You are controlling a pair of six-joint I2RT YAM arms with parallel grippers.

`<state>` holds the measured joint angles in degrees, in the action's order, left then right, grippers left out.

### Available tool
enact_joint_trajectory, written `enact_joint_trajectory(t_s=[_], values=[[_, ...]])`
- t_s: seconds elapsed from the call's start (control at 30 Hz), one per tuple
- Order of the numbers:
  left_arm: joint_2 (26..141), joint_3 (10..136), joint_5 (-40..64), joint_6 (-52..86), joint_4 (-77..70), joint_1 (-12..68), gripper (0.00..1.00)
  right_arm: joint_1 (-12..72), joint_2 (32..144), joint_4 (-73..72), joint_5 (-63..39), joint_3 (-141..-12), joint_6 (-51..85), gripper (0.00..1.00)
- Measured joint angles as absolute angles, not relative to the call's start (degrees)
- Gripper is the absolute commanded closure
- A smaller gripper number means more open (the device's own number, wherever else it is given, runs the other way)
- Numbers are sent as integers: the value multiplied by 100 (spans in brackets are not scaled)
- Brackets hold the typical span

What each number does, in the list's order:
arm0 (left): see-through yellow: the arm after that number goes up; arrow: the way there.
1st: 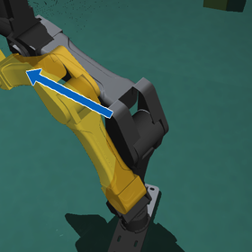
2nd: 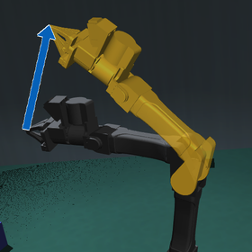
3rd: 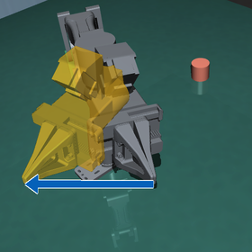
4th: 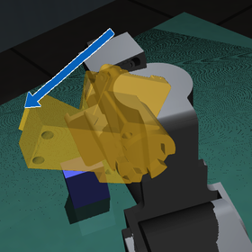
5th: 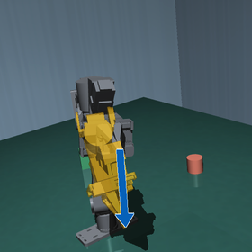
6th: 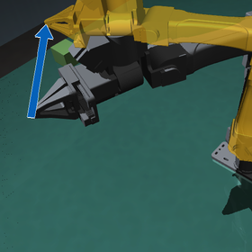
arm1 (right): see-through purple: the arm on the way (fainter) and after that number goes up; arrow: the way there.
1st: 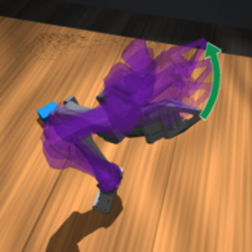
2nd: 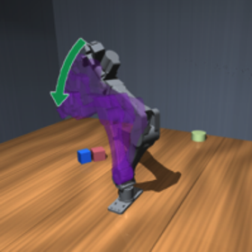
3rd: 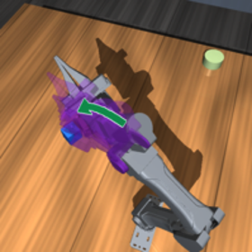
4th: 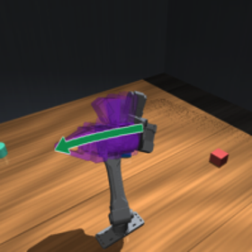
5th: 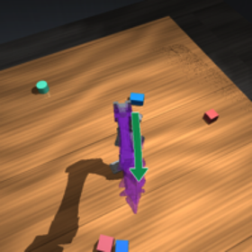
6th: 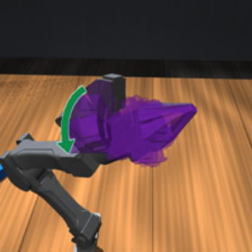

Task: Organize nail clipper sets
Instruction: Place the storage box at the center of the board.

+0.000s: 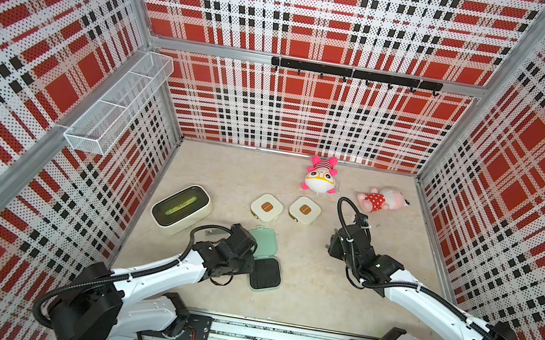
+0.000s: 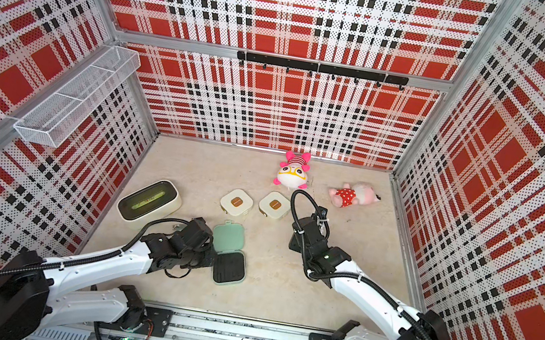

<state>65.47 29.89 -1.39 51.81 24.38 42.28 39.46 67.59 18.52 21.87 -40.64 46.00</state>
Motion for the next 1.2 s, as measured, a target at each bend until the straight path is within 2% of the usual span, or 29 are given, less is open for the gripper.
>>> enact_joint_trajectory(t_s=[0.17, 0.57, 0.77, 0.83, 0.9, 1.2], values=[[6619, 2978, 3, 5347, 2314, 4506, 45, 3946, 6772, 1800, 2141, -4064, 4600, 48], [6853, 3028, 209, 5382, 2202, 4812, 44, 3946, 6803, 1741, 2106, -4064, 4609, 46], [6976, 3356, 222, 5360, 2261, 4917, 48, 3944, 6941, 1695, 2018, -4064, 4613, 45], [6976, 3614, 126, 5280, 2340, 4838, 53, 3946, 6956, 1664, 1962, -4064, 4606, 45], [6978, 3885, 78, 5085, 2403, 4567, 58, 3946, 6954, 1599, 1892, -4064, 4587, 45], [7561, 4810, -390, 3922, 2530, 2211, 58, 3946, 6941, 1437, 1590, -4049, 4480, 44]])
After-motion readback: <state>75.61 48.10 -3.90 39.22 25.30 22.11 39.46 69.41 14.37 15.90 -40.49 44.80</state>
